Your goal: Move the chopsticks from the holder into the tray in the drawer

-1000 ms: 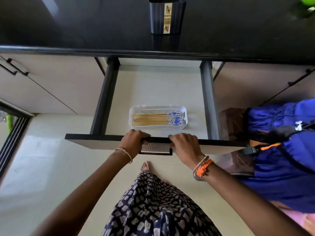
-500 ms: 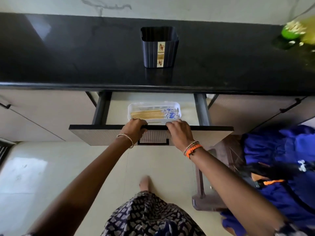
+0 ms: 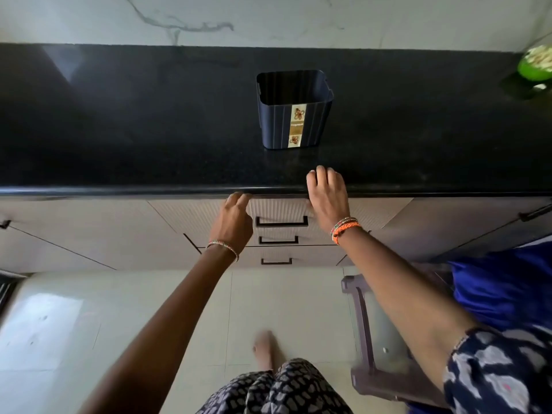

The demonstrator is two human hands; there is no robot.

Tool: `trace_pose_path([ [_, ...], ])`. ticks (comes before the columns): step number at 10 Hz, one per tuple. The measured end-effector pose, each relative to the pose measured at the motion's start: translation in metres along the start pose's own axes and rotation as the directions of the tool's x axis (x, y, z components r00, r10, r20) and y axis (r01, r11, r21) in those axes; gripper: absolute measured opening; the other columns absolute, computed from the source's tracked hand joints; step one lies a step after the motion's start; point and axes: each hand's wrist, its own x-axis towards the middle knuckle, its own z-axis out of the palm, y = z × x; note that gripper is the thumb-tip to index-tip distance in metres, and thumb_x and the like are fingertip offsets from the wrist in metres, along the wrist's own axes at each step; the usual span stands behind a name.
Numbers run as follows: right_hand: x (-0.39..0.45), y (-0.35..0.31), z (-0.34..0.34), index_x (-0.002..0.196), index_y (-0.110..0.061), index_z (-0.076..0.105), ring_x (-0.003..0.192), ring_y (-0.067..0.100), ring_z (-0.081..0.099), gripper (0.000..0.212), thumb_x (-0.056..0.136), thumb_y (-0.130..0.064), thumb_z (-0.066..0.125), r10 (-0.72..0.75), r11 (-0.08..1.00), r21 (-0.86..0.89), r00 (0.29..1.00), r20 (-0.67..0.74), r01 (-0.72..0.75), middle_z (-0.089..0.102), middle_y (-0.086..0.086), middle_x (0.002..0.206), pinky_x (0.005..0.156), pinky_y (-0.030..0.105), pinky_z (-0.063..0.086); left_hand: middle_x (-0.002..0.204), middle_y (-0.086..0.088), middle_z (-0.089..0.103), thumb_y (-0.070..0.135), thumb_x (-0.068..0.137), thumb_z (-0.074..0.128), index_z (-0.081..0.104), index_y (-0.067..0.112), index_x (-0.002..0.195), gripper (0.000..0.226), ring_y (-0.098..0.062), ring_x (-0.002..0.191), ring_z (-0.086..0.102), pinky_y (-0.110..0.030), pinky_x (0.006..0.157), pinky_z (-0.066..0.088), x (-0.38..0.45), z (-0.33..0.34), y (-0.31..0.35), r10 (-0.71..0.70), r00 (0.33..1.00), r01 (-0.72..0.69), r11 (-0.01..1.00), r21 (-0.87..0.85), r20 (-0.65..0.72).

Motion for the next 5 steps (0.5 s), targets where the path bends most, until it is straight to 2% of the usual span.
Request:
trace_pose_path([
  [1, -0.004, -0.002, -0.003, 0.128, -0.008, 0.048, 0.121, 0.032, 0.049, 0.049, 0.082, -0.011, 0.066, 0.032, 0.997, 0.070, 0.999, 0.004, -0.032, 0.050, 0.016, 0.133, 0.107, 0.044, 0.038, 0.126, -0.016, 0.054, -0.011, 0.079, 0.042, 0.052, 0.007, 0.122, 0.048, -0.030, 0.114, 0.052, -0.038, 0.096, 0.049, 0.003, -0.003, 0.002, -0.006, 1.000, 0.006, 1.000, -0.006, 0.007],
  [2, -0.015, 0.001, -0.013, 0.133, -0.006, 0.047, 0.124, 0.031, 0.046, 0.066, 0.076, -0.034, 0.067, 0.110, 0.951, 0.296, 0.993, -0.040, -0.094, 0.048, 0.016, 0.134, 0.108, 0.045, 0.036, 0.126, -0.017, 0.053, -0.009, 0.082, 0.040, 0.049, 0.007, 0.124, 0.046, -0.031, 0.114, 0.053, -0.037, 0.094, 0.050, 0.002, -0.005, 0.011, 0.030, 0.999, -0.030, 0.999, -0.025, -0.010],
  [3, -0.033, 0.002, -0.032, 0.136, -0.003, 0.045, 0.129, 0.032, 0.045, 0.072, 0.075, -0.039, 0.062, 0.157, 0.909, 0.411, 0.969, -0.190, -0.067, 0.047, 0.018, 0.138, 0.111, 0.050, 0.032, 0.133, -0.018, 0.049, -0.002, 0.087, 0.037, 0.041, 0.007, 0.132, 0.046, -0.030, 0.119, 0.050, -0.040, 0.098, 0.048, 0.000, -0.014, 0.031, 0.048, 0.998, -0.049, 0.997, -0.053, -0.031],
  [4, -0.007, 0.010, -0.074, 0.137, -0.002, 0.044, 0.131, 0.033, 0.043, 0.070, 0.079, -0.038, 0.058, 0.181, 0.907, 0.421, 0.916, -0.358, -0.015, 0.045, 0.019, 0.140, 0.114, 0.051, 0.028, 0.137, -0.016, 0.047, 0.012, 0.092, 0.035, 0.034, 0.009, 0.137, 0.045, -0.028, 0.120, 0.051, -0.038, 0.098, 0.047, 0.027, -0.037, 0.066, 0.065, 0.991, -0.079, 0.990, -0.117, -0.116],
  [5, 0.040, 0.027, -0.147, 0.139, -0.001, 0.042, 0.132, 0.035, 0.041, 0.069, 0.080, -0.036, 0.054, 0.170, 0.933, 0.359, 0.841, -0.514, 0.031, 0.043, 0.019, 0.142, 0.114, 0.049, 0.026, 0.140, -0.017, 0.044, 0.016, 0.092, 0.036, 0.032, 0.008, 0.139, 0.048, -0.031, 0.126, 0.045, -0.037, 0.102, 0.038, 0.075, -0.088, 0.103, 0.086, 0.981, -0.110, 0.985, -0.135, -0.176],
])
